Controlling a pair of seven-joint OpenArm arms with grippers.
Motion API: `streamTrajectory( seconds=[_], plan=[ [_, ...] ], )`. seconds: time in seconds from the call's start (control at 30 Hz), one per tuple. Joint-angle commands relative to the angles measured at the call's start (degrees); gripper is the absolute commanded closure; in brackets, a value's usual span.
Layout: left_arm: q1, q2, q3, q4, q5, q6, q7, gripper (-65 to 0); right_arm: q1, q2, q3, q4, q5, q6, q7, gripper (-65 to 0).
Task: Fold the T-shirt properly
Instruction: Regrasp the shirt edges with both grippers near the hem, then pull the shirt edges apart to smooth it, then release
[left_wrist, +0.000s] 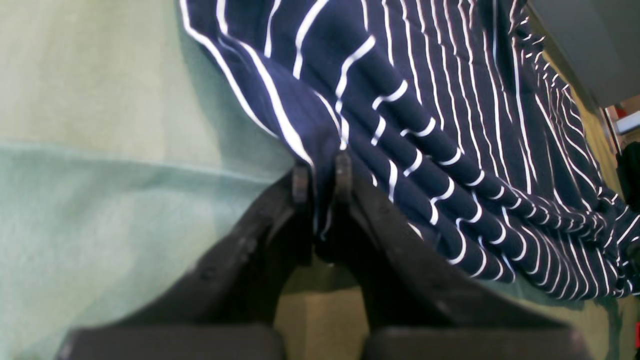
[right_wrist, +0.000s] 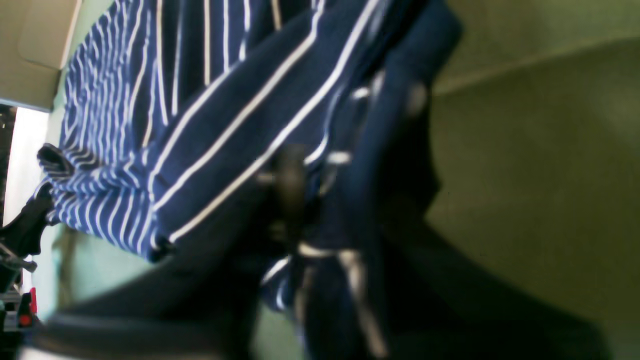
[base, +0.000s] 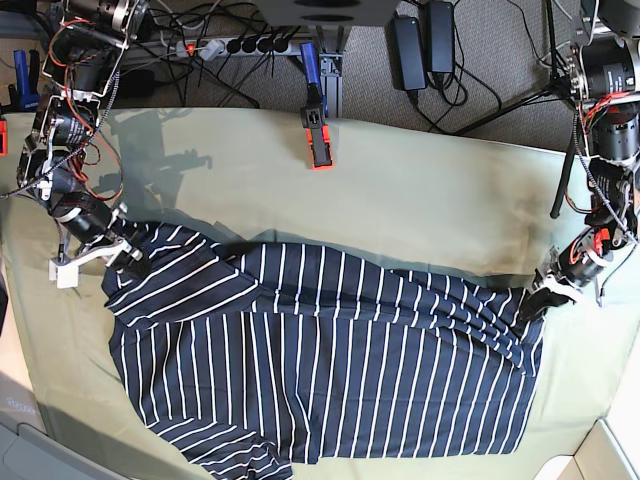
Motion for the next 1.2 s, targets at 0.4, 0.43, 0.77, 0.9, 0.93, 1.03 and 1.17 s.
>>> streamTrajectory(
  seconds=[0.4, 0.43, 0.77, 0.9, 0.93, 1.03, 1.17],
  plan=[
    [-1.05, -4.04, -0.24, 0.76, -1.07, -1.15, 2.82, 0.0, -0.46, 2.67, 0.22, 1.05, 0.37, 3.06, 0.02, 0.0],
    [-0.96, -4.81, -0.22, 0.76, -1.36, -1.15, 3.30, 0.0, -1.18, 3.26, 0.24, 1.16, 1.07, 3.04, -0.13, 0.0],
    [4.17, -9.25, -0.24, 1.97, -13.70, -1.15, 10.73, 0.0, -8.76, 5.90, 0.33, 8.50, 3.39, 3.15, -0.98, 0.0],
    [8.00, -10.08, -0.37, 6.51, -13.81, -1.15, 10.78, 0.0, -11.78, 7.08, 0.33, 10.73, 3.41, 3.17, -1.01, 0.0],
    [9.11, -10.34, -0.52, 7.89, -13.81, -1.15, 10.86, 0.0, -12.68, 7.50, 0.33, 11.21, 3.41, 3.17, -1.01, 0.0],
    [12.35, -11.21, -0.72, 12.46, -13.81, -1.15, 10.95, 0.0, -15.37, 8.46, 0.33, 12.79, 3.56, 3.21, -1.01, 0.0],
    [16.00, -12.11, -1.77, 18.38, -13.81, -1.15, 10.97, 0.0, -18.38, 9.64, 0.35, 14.64, 4.04, 3.21, -1.01, 0.0]
  ],
)
